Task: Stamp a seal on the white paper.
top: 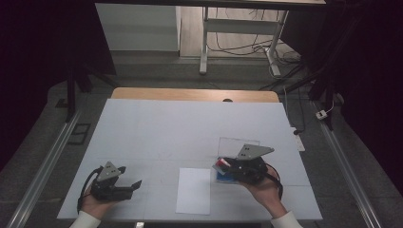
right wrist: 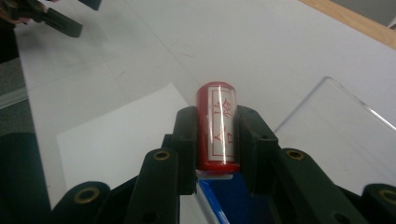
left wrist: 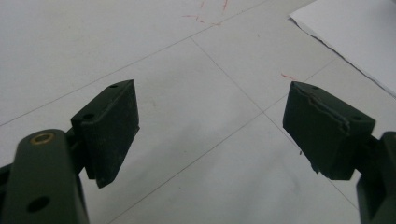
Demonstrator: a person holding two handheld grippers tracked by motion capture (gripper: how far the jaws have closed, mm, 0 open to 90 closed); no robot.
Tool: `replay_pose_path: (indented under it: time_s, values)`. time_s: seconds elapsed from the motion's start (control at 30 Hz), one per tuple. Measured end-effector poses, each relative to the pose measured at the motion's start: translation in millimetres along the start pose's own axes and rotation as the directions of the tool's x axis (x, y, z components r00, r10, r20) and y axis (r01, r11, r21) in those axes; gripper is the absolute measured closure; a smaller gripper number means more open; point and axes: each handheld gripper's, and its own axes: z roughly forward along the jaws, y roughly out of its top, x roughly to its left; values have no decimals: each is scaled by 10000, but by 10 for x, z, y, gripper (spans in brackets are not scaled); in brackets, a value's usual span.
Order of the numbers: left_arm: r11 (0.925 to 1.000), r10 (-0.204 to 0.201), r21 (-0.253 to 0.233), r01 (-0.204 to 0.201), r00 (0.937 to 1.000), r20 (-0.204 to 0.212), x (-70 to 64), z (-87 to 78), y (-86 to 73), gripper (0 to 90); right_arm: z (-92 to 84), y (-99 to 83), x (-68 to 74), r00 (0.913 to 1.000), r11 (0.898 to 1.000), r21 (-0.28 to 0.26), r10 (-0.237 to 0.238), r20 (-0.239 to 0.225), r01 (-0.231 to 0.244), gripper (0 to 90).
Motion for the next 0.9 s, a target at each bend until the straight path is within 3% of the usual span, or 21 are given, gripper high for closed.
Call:
replay_pose_path:
  time_s: [0.6, 0.9]
  values:
    - [10000, -14, -38, 14, 10000, 91, -1, -6, 10, 186, 93, 135, 266, 9963, 9985, -45, -544, -668, 542, 704]
    - [10000, -5, -42, 5, 9999, 131, 5, -2, 11, 187, 247, 147, 407, 9886, 9939, 435, -957, -1159, 1013, 704]
